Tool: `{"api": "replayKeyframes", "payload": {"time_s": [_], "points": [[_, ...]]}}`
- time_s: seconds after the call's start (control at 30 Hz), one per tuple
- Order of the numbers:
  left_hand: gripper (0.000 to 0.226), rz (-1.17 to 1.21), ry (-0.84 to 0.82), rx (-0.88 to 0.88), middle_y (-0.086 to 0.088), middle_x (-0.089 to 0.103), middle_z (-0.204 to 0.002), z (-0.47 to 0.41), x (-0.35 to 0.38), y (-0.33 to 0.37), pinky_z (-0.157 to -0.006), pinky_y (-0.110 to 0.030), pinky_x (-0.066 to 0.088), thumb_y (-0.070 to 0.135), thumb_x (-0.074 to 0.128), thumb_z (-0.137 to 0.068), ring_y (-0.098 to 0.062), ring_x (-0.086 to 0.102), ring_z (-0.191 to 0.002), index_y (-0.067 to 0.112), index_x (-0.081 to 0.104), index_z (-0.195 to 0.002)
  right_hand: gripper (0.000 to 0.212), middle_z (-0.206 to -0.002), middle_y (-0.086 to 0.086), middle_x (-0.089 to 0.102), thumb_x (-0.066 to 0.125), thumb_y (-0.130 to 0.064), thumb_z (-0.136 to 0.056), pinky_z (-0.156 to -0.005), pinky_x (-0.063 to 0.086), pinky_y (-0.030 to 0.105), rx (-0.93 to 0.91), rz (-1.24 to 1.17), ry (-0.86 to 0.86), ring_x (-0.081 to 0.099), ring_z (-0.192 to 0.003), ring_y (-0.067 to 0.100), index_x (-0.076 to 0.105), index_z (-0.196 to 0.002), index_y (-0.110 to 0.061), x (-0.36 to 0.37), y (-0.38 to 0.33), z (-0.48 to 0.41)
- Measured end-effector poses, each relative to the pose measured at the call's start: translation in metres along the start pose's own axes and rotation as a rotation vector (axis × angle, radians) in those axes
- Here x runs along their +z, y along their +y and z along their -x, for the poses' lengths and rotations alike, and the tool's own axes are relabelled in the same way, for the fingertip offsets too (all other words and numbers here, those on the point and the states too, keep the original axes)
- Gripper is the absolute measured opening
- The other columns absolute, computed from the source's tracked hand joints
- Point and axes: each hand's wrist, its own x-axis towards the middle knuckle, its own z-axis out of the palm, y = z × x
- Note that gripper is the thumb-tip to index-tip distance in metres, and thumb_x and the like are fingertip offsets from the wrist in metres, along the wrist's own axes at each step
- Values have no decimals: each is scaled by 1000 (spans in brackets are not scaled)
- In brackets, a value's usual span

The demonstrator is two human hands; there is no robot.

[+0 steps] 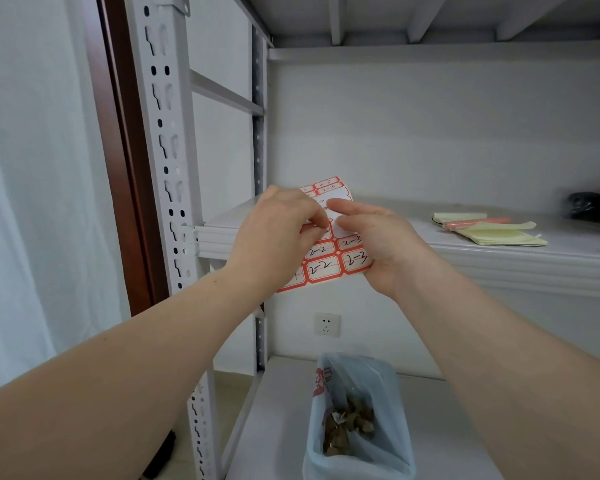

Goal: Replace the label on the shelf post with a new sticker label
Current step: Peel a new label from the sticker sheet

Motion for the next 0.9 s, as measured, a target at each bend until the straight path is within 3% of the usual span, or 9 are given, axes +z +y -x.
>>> {"api": "replayKeyframes", "payload": {"time_s": [0.2,0.43,0.5,0.6,0.7,0.8,0.9], "points": [[26,-28,-90,-42,9,65,-99,-15,-3,-6,-84,-20,31,30,56,-91,-9,47,-95,26,63,-115,42,-97,11,72,48,2,-86,-60,55,30,4,124,-2,71,-77,26,66,-111,-26,3,-4,-6],[12,3,-125,-34,5,62,-95,-28,-6,-15,-79,-18,31,22,58,-89,-12,48,-92,22,69,-92,48,-95,6,68,48,8,-83,-55,52,25,-31,97,1,65,-68,21,63,-119,-20,10,-11,-20],[7,123,-120,-153,11,58,-87,-31,-6,-16,-71,-17,35,21,60,-87,-8,50,-84,21,68,-88,49,-94,8,67,48,10,-83,-62,55,29,-39,104,12,65,-69,22,62,-119,-20,10,-12,-25],[9,566,-47,-456,12,63,-73,-36,-5,-22,-54,-14,41,13,60,-85,-4,58,-68,19,64,-80,51,-89,5,65,45,13,-83,-60,56,27,-45,139,44,64,-65,19,61,-121,-17,11,-13,-35],[16,891,55,-640,0,68,-80,-40,-8,-34,-69,-23,47,9,56,-90,-13,62,-80,21,58,-79,53,-93,1,62,45,14,-84,-50,53,20,-74,232,121,64,-60,13,60,-122,-18,10,-9,-48],[22,918,50,-653,-2,65,-79,-42,-12,-44,-76,-32,48,5,53,-91,-14,61,-74,24,56,-80,53,-116,4,58,57,6,-80,-71,57,29,-175,423,262,66,-83,21,59,-122,-25,5,-3,-62],[22,910,18,-635,-6,64,-84,-38,-19,-51,-81,-34,54,0,57,-88,-15,60,-75,21,59,-82,45,-127,5,55,66,-10,-78,-97,48,36,-169,882,325,56,-113,26,59,-120,-25,4,-4,-71]]}}
